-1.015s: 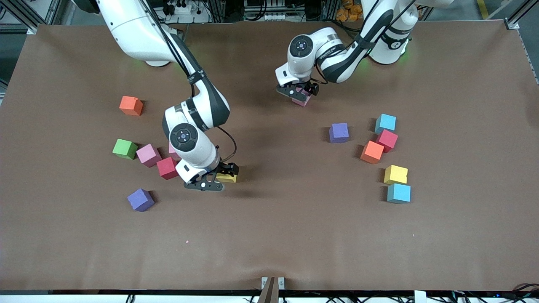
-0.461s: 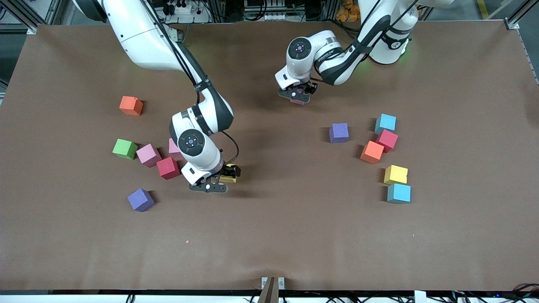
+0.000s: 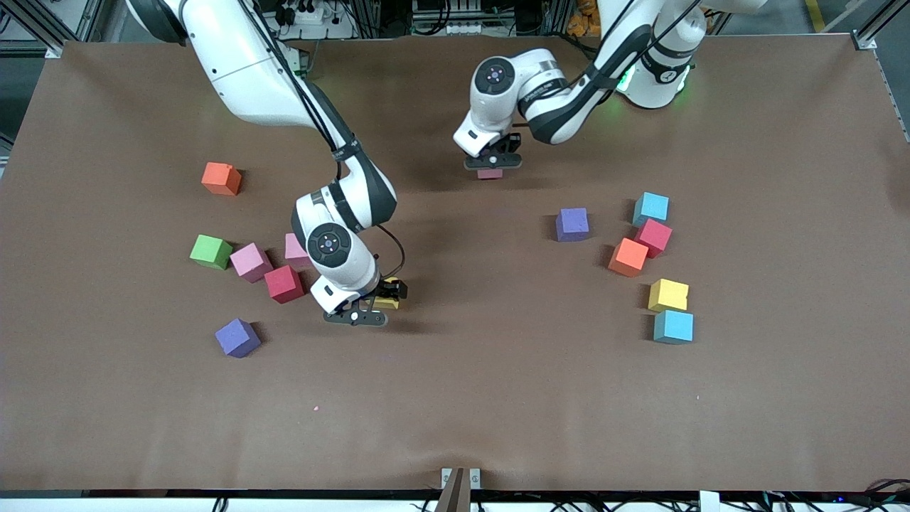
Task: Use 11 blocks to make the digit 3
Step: 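Carry the pink cube to the table center and release with the left gripper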
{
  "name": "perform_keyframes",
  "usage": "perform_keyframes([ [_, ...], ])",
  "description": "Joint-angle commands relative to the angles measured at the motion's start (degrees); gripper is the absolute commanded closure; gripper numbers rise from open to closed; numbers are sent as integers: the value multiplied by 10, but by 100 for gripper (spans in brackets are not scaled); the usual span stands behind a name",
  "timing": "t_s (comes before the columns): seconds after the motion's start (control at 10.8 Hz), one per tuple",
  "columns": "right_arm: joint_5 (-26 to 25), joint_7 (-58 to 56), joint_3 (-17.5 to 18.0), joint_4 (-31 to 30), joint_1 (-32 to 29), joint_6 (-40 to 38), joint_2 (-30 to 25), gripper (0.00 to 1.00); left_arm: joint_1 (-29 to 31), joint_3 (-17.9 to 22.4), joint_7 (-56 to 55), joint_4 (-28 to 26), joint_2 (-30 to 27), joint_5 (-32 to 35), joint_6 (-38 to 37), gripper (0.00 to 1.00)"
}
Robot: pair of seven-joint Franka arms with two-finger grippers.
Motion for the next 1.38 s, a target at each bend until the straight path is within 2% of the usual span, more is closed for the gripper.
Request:
perform_keyframes([
  [0.0,-6,5,-5,-4,6,7,2,0,-32,4,-33,44,46,18,-2,92],
  [0.09,-5,5,-4,-3,6,8,3,4,-51,16,-37,48,48,24,-2,91],
  [0.18,-3,6,-4,-3,6,10,3,12,-69,28,-37,57,54,32,-2,88],
  [0.37,-1,9,-4,-3,6,9,4,41,-89,48,-37,70,64,41,-2,86],
  [0.46,-1,6,-4,-1,2,4,3,60,-90,51,-37,73,68,50,-2,83],
  [0.55,-1,2,-4,1,-1,3,-1,61,-90,51,-37,74,69,51,-2,77],
  [0.65,-3,-7,-5,1,-7,-3,-5,61,-90,51,-37,78,70,51,-2,58],
  [0.74,-3,-23,-6,1,-16,-25,-16,61,-90,51,-37,79,70,51,-2,1],
  [1.01,-5,-98,-9,9,-50,-59,-45,60,-82,52,-44,79,53,52,-6,0],
  [1.29,-5,-174,-8,8,-84,-105,-81,60,-51,50,-54,86,-6,53,-45,0],
])
